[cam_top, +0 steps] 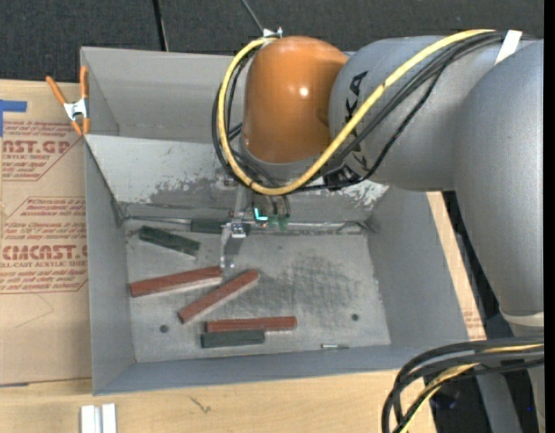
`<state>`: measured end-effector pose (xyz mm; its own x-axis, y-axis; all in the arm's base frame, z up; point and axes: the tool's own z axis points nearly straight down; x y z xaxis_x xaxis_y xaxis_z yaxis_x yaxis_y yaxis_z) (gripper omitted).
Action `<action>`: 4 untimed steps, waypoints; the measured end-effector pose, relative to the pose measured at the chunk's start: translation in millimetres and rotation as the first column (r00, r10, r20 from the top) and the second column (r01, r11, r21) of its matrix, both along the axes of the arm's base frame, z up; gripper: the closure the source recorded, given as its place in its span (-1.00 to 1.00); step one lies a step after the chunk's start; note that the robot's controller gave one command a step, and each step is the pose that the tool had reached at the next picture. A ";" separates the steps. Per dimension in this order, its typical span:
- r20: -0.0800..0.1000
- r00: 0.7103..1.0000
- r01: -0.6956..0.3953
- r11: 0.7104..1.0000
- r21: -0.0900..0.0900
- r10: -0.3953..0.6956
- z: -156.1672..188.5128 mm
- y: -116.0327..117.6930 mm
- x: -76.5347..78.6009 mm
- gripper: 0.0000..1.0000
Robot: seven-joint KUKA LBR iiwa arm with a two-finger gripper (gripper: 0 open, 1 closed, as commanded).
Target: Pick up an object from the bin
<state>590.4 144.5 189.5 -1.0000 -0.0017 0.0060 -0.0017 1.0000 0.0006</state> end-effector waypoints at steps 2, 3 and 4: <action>0.011 0.998 0.054 0.999 0.002 -0.054 -71.9 -25.6 -13.7 -1.00; 0.004 0.992 -0.127 0.992 0.001 0.127 -115.5 -35.3 -8.7 1.00; 0.004 0.992 -0.128 0.992 0.002 0.128 -115.5 -35.3 -8.6 1.00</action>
Offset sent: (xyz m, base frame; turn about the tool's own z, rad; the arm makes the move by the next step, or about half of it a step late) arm -0.0227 -0.0403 -0.1128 0.0840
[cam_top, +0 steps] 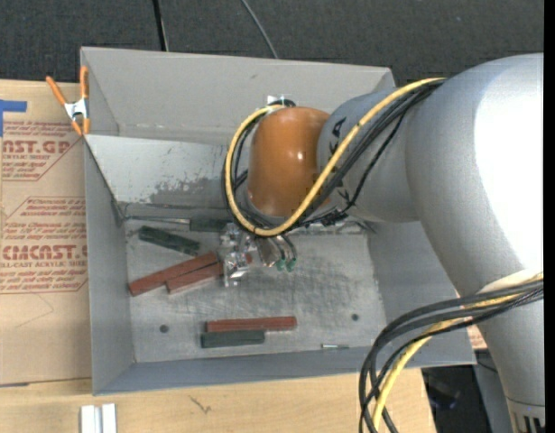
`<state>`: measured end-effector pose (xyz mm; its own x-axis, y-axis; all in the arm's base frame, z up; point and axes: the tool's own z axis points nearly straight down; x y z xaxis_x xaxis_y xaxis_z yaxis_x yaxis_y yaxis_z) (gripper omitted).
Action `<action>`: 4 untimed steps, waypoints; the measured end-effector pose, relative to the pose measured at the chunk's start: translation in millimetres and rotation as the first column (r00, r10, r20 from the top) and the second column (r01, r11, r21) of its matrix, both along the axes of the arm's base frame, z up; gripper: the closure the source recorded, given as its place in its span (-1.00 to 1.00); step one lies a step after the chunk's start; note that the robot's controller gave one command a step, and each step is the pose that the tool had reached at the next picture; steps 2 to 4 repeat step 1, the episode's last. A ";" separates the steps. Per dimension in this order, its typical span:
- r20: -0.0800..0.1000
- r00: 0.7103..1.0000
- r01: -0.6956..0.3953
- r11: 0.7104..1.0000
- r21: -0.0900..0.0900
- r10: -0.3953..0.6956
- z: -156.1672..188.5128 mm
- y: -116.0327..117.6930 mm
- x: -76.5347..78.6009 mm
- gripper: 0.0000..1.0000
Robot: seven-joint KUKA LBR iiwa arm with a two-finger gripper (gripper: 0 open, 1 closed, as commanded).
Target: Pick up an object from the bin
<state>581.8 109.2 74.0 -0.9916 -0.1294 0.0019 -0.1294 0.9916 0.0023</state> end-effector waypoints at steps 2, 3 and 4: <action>0.001 0.993 -0.121 0.993 -0.002 0.121 213.1 11.6 -29.9 1.00; 0.001 0.993 -0.121 0.993 -0.002 0.121 213.1 11.6 -29.9 1.00; 0.001 0.993 -0.121 0.993 -0.002 0.121 213.1 11.6 -29.9 1.00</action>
Offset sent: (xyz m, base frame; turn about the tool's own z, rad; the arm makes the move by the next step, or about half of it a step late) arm 0.0000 0.0000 0.0000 0.0000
